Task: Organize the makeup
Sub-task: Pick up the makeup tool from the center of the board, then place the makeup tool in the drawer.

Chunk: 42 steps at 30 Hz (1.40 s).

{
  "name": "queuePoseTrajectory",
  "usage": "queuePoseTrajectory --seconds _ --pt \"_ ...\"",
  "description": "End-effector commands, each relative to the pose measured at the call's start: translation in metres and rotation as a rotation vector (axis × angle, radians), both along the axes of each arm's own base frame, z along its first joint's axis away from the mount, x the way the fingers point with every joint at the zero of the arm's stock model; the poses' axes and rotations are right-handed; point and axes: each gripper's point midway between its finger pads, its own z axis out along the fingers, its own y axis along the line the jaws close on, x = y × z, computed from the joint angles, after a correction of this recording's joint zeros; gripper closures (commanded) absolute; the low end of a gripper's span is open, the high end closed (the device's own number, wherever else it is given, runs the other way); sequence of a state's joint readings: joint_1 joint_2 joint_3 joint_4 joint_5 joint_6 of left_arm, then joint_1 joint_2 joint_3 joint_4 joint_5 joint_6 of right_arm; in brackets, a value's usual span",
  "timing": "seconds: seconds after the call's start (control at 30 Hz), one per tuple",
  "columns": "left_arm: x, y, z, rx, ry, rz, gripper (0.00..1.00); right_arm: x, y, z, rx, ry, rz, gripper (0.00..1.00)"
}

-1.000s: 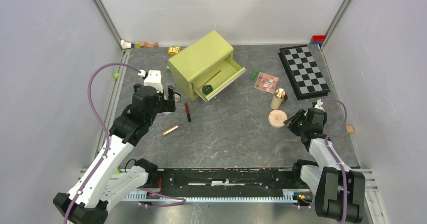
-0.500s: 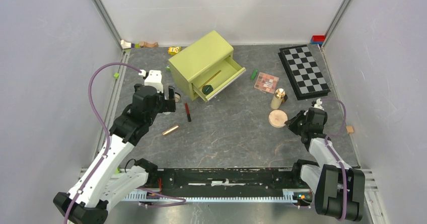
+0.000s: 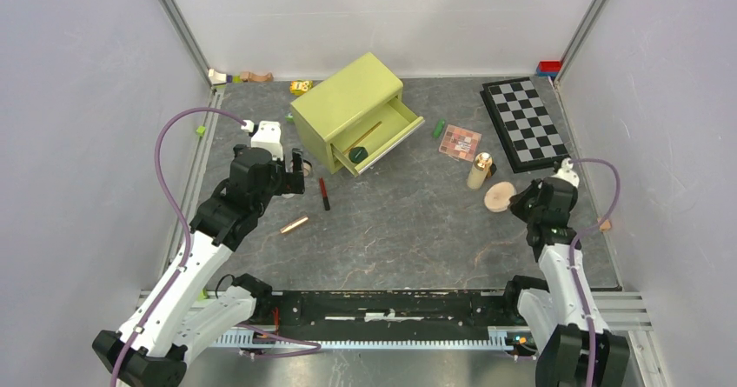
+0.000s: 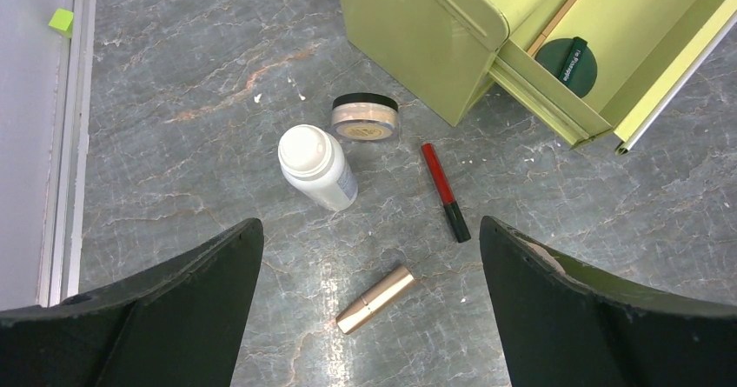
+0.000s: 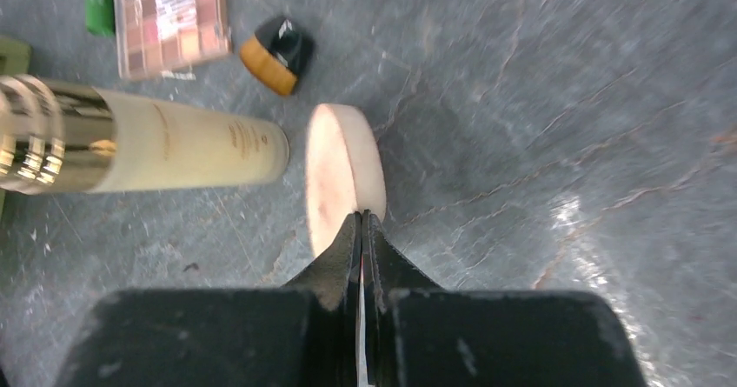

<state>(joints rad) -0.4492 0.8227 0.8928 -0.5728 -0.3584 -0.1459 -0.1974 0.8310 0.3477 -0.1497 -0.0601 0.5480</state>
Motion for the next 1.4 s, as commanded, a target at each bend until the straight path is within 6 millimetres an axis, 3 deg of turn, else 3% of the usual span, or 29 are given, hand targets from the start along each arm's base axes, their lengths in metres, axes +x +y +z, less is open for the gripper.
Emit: queuePoseTrajectory --seconds 0.0,0.2,0.37,0.47,0.6,0.7,0.87,1.13,1.27,1.37 --pt "0.005 -0.005 0.011 -0.058 -0.041 0.009 0.00 0.003 -0.032 0.048 -0.139 -0.059 -0.112 1.00" --pt "0.005 -0.004 0.012 -0.059 -0.043 0.010 0.00 0.015 -0.045 0.126 -0.211 -0.201 -0.159 1.00" --pt "0.004 -0.005 0.012 -0.060 -0.045 0.008 0.00 0.035 -0.037 0.195 -0.191 -0.330 -0.112 1.00" --pt "0.004 -0.004 0.013 -0.060 -0.047 0.010 0.00 0.047 -0.023 0.233 -0.157 -0.418 -0.054 1.00" --pt "0.004 -0.004 0.013 -0.061 -0.048 0.009 0.00 0.065 0.014 0.260 -0.086 -0.459 0.090 1.00" --pt "0.004 -0.004 0.014 -0.060 -0.051 0.011 0.00 0.079 0.048 0.261 -0.060 -0.446 0.185 1.00" --pt "0.004 -0.002 0.015 -0.059 -0.054 0.016 0.00 0.100 0.131 0.244 0.013 -0.403 0.384 1.00" --pt "0.004 -0.002 0.015 -0.058 -0.056 0.017 0.00 0.117 0.240 0.225 0.132 -0.358 0.559 1.00" --pt "0.003 0.000 0.015 -0.055 -0.057 0.023 0.00 0.125 0.282 0.215 0.166 -0.332 0.600 1.00" --pt "0.003 0.000 0.016 -0.055 -0.058 0.023 0.00 0.133 0.301 0.211 0.171 -0.324 0.595 1.00"
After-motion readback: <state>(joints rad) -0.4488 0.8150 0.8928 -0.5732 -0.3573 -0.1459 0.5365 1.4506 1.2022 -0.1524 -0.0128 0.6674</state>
